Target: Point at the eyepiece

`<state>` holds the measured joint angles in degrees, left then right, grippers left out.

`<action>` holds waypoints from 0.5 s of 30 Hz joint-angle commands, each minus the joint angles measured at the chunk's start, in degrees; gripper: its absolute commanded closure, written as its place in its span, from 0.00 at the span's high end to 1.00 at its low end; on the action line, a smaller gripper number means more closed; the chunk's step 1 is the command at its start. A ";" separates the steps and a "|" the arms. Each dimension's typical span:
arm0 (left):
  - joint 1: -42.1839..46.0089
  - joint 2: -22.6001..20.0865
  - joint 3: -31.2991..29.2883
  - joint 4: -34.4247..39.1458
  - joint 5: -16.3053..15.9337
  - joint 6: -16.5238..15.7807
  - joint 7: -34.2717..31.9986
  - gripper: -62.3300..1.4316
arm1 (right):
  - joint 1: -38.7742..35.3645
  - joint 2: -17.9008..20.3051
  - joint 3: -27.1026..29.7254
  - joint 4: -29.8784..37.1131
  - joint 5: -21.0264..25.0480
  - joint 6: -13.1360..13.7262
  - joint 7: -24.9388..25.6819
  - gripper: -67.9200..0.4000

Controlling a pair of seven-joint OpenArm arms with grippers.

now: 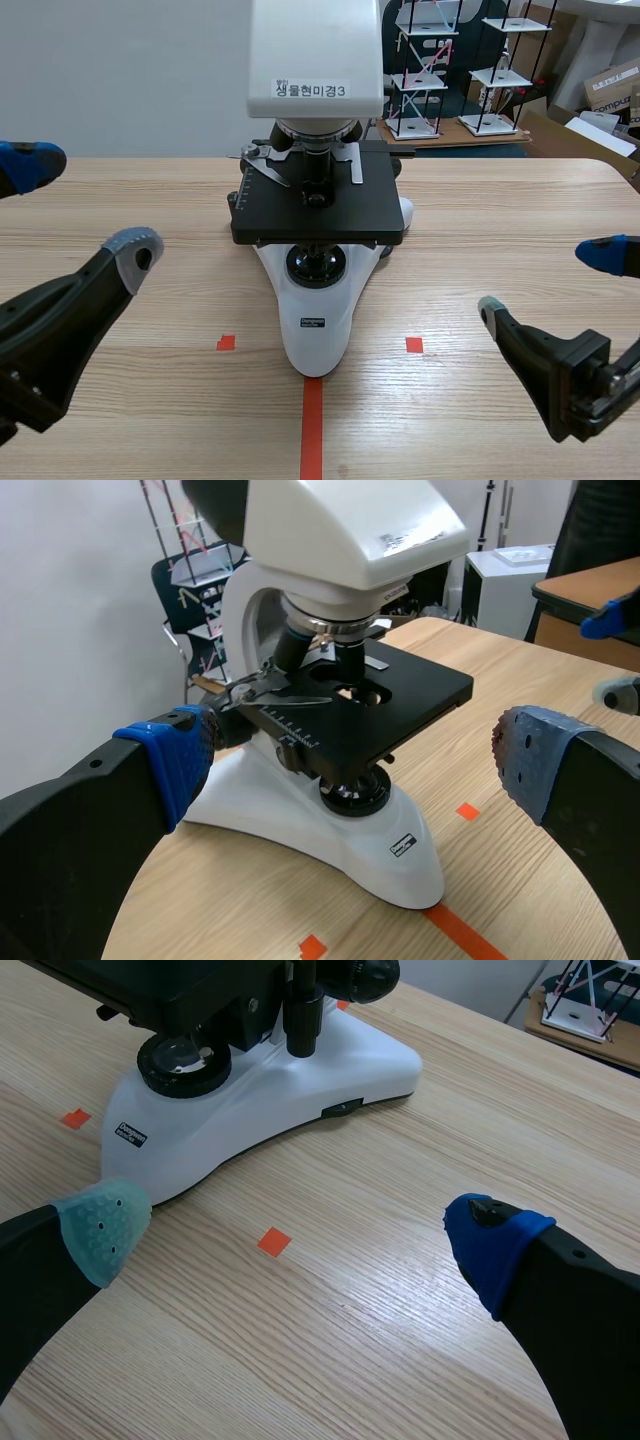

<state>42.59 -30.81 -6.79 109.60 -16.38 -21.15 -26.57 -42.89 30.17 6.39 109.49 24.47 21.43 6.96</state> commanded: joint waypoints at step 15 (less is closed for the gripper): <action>0.42 0.15 -0.31 0.61 -0.35 -0.04 0.92 0.93 | -0.11 0.46 0.68 0.70 0.42 -0.22 0.87 0.97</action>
<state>42.87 -30.81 -6.83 109.60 -16.49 -21.15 -25.06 -42.89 30.17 6.39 109.49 24.47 21.41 6.98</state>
